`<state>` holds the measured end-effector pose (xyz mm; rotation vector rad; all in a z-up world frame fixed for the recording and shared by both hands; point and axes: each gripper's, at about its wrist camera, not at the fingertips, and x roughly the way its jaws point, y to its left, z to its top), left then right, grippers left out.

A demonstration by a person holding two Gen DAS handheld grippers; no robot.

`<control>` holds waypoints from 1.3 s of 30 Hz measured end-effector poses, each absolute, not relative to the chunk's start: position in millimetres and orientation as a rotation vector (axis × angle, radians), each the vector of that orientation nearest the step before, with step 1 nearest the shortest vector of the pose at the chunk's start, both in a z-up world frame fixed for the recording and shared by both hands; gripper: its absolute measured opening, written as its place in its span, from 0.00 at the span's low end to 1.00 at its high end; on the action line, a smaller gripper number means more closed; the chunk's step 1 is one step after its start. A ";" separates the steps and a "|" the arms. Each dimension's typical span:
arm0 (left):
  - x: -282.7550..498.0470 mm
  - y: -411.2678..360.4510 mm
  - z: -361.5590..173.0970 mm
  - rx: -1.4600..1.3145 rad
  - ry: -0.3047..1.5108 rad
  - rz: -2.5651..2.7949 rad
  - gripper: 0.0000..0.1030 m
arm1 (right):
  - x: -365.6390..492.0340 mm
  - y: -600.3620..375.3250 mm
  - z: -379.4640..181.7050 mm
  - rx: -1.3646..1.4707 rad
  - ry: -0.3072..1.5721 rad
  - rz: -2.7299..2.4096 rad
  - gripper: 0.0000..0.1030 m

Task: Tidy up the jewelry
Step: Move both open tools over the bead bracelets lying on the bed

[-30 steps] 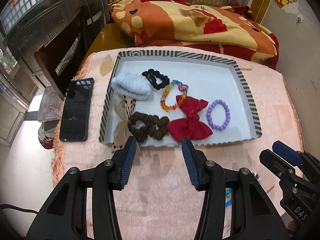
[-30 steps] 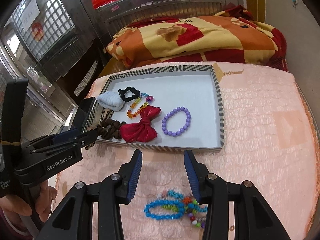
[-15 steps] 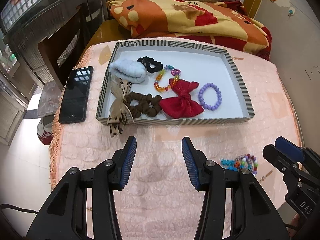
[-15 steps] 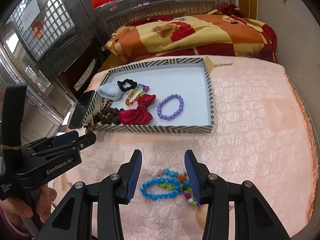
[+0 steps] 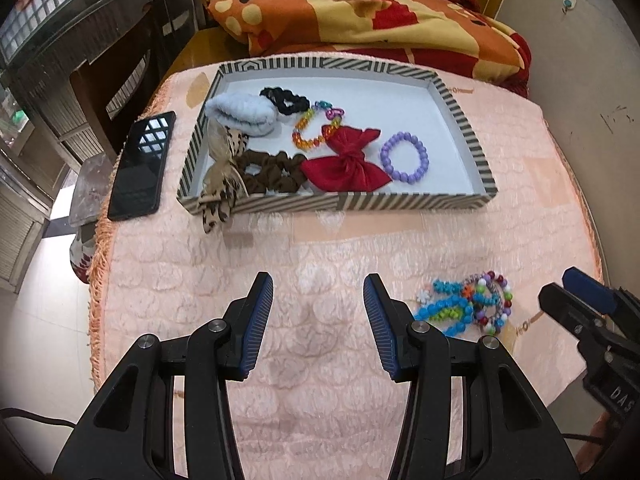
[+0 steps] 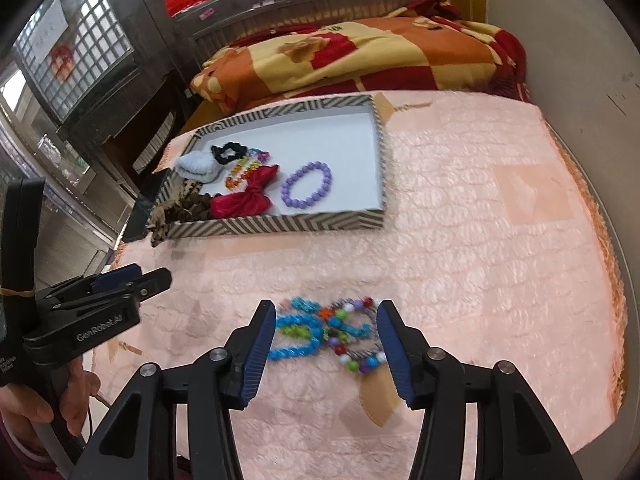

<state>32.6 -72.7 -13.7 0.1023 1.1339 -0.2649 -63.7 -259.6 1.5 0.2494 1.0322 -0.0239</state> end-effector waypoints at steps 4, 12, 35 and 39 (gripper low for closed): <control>27.9 -71.1 -21.8 0.092 1.162 -0.284 0.45 | -74.9 -272.8 -14.3 0.217 1.081 -0.064 0.49; 20.5 -83.8 -48.9 0.106 1.248 -0.327 0.45 | -90.7 -294.2 -46.7 0.242 1.138 -0.087 0.49; 15.5 -118.3 -84.2 0.168 1.342 -0.397 0.45 | -55.9 -306.0 -84.2 0.210 1.169 -0.074 0.40; 15.4 -120.7 -86.9 0.170 1.346 -0.395 0.46 | -51.0 -304.2 -88.4 0.202 1.180 -0.065 0.40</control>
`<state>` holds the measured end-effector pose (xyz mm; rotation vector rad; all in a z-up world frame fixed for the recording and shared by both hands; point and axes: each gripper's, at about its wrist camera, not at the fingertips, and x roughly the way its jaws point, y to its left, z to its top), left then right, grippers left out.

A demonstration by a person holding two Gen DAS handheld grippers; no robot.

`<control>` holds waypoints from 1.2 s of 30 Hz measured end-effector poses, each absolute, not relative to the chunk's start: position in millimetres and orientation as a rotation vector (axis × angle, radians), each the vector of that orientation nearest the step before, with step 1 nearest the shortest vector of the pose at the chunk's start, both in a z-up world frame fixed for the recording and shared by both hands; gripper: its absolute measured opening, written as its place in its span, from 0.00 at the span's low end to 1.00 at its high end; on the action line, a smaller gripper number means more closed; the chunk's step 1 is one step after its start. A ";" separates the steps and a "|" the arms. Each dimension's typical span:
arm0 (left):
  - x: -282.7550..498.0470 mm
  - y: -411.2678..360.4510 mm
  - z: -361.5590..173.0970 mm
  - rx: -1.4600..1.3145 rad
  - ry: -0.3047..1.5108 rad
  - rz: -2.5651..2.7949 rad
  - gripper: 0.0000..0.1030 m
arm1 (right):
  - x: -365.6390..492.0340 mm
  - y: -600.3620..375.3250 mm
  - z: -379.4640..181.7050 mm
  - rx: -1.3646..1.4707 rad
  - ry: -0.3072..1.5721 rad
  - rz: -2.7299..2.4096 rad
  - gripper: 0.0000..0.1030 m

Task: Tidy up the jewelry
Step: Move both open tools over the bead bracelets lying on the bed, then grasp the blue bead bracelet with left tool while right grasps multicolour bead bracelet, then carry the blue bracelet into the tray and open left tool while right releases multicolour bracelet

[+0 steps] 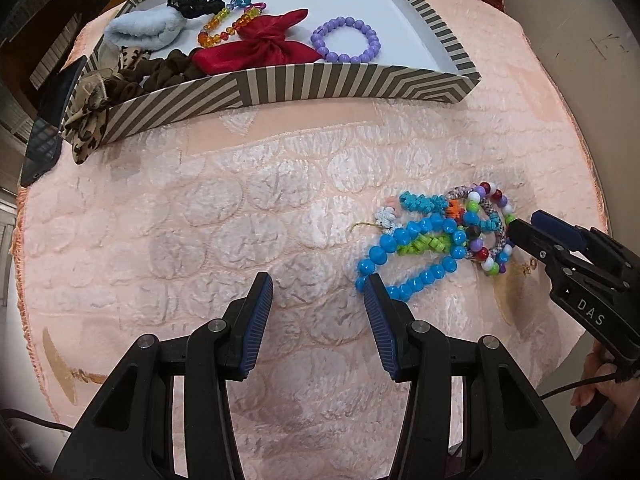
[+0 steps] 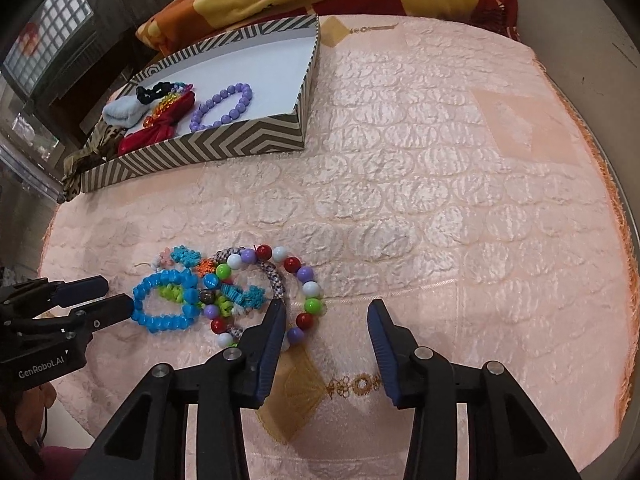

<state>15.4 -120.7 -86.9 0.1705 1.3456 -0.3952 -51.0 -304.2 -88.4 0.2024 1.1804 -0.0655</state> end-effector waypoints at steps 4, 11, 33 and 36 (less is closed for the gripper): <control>17.9 -126.9 -89.7 0.172 1.338 -0.395 0.48 | -47.0 -301.6 -90.9 0.193 1.178 -0.059 0.40; 21.6 -136.8 -92.0 0.184 1.334 -0.397 0.50 | -40.9 -303.9 -95.9 0.160 1.193 -0.082 0.28; 35.2 -99.1 -79.7 0.128 1.300 -0.389 0.07 | -49.9 -306.9 -59.1 0.240 1.073 -0.031 0.08; 35.7 -97.3 -69.5 0.123 1.280 -0.394 0.07 | -54.3 -303.4 -43.5 0.256 1.044 -0.006 0.08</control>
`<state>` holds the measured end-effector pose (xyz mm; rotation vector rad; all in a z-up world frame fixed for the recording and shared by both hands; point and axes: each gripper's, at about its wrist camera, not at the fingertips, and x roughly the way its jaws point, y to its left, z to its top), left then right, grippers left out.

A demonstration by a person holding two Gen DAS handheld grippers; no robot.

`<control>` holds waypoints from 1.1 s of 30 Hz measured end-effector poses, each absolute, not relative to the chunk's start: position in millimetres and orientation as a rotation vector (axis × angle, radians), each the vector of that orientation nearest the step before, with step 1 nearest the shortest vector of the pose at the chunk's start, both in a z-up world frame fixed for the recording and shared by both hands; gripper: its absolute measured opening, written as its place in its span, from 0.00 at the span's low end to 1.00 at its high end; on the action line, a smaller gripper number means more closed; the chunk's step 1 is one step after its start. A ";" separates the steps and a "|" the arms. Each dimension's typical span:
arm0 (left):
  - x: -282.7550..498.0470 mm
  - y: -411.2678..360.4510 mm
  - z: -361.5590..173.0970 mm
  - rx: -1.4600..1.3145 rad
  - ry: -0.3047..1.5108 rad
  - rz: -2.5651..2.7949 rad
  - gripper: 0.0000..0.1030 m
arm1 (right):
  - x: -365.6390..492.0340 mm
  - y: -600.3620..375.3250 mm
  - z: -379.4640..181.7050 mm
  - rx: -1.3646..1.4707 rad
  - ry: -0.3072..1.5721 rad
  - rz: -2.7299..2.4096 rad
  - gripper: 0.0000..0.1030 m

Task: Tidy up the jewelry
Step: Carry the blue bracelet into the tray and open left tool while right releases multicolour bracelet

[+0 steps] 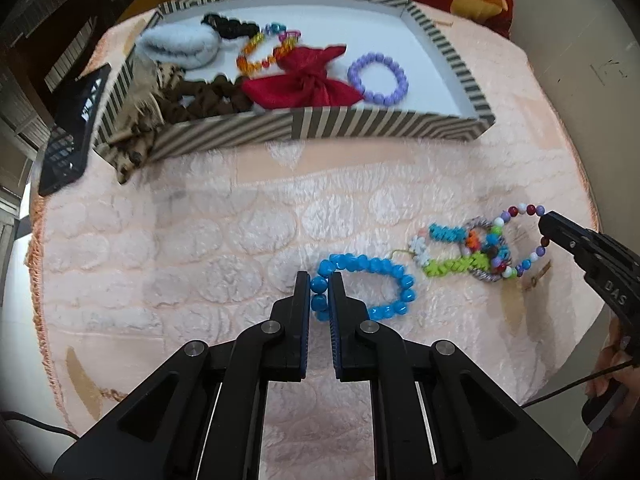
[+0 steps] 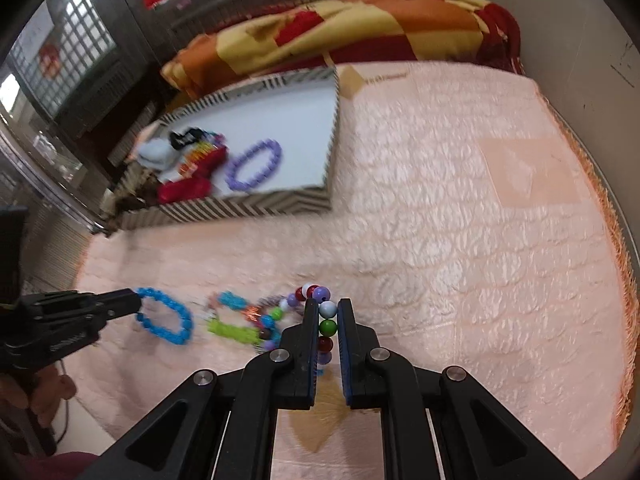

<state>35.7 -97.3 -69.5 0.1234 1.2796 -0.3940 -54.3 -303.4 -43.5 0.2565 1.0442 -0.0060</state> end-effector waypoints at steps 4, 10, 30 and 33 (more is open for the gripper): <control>29.8 -98.3 -54.3 0.129 1.251 -0.410 0.07 | -56.1 -297.4 -25.3 0.262 1.012 0.018 0.08; 34.8 -100.4 -38.0 0.135 1.212 -0.429 0.07 | -50.8 -293.6 -5.0 0.245 0.974 0.023 0.08; 62.9 -79.9 6.9 0.149 1.102 -0.394 0.07 | -23.9 -283.9 27.6 0.199 0.914 0.038 0.08; 69.5 -77.8 12.0 0.154 1.086 -0.384 0.07 | -16.0 -279.4 31.4 0.184 0.910 0.047 0.08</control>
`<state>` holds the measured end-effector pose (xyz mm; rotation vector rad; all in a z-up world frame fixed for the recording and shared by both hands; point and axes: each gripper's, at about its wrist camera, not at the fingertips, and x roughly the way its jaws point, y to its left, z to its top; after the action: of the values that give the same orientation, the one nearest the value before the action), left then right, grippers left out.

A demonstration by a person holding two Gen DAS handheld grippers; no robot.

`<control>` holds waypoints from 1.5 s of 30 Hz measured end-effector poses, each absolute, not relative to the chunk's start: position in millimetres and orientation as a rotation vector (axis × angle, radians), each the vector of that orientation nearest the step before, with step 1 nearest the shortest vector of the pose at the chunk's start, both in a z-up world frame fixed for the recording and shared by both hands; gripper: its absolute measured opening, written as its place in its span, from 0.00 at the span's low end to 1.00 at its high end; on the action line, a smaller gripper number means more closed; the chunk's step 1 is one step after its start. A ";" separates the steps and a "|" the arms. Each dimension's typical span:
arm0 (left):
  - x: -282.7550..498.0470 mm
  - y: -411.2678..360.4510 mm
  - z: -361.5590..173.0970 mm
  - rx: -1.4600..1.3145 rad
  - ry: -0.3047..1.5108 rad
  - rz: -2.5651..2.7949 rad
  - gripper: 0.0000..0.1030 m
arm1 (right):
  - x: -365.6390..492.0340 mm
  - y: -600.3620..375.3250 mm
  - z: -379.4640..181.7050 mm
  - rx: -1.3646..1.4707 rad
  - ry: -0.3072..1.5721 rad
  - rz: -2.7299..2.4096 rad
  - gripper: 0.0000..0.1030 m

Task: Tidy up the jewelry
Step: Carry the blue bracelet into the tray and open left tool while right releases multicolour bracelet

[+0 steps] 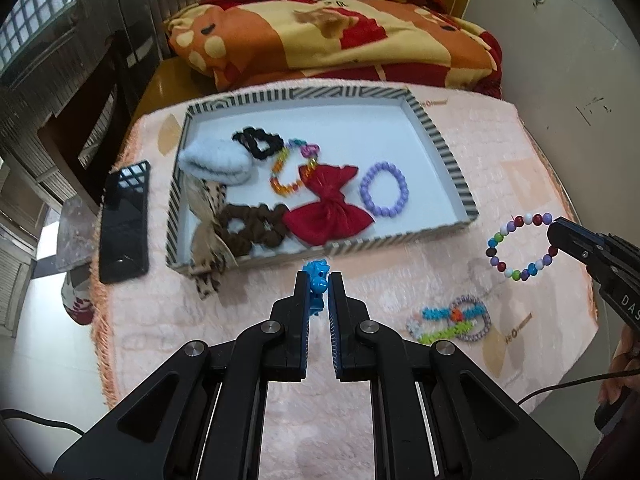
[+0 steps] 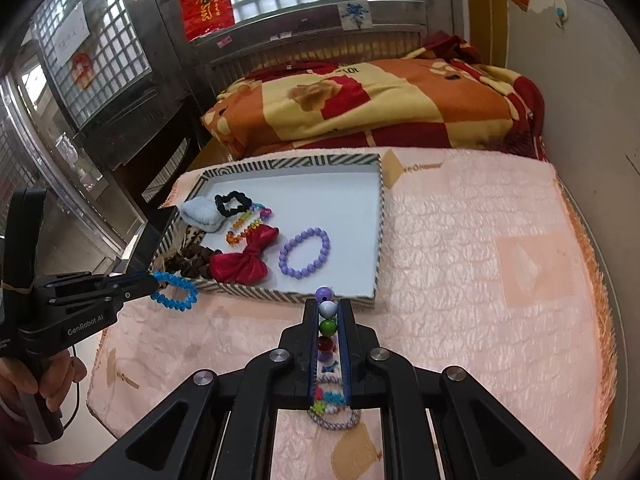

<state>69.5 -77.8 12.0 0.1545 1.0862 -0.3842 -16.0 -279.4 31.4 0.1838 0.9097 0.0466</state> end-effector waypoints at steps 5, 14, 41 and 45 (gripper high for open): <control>79.5 -75.3 16.3 0.158 1.072 -0.368 0.07 | -4.7 -273.2 35.5 0.160 0.909 0.059 0.08; 94.1 -73.7 21.8 0.155 1.065 -0.355 0.07 | 10.4 -265.1 38.1 0.135 0.915 0.081 0.08; 176.3 -86.2 44.4 0.119 1.104 -0.349 0.07 | 74.5 -258.2 29.6 0.106 0.952 0.113 0.08; 189.8 -95.0 41.9 0.126 1.108 -0.340 0.07 | 86.7 -258.3 27.2 0.104 0.958 0.119 0.08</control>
<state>189.8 -95.0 41.9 0.1255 1.1075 -0.3396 86.7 -258.3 27.2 0.1040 0.9581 0.1194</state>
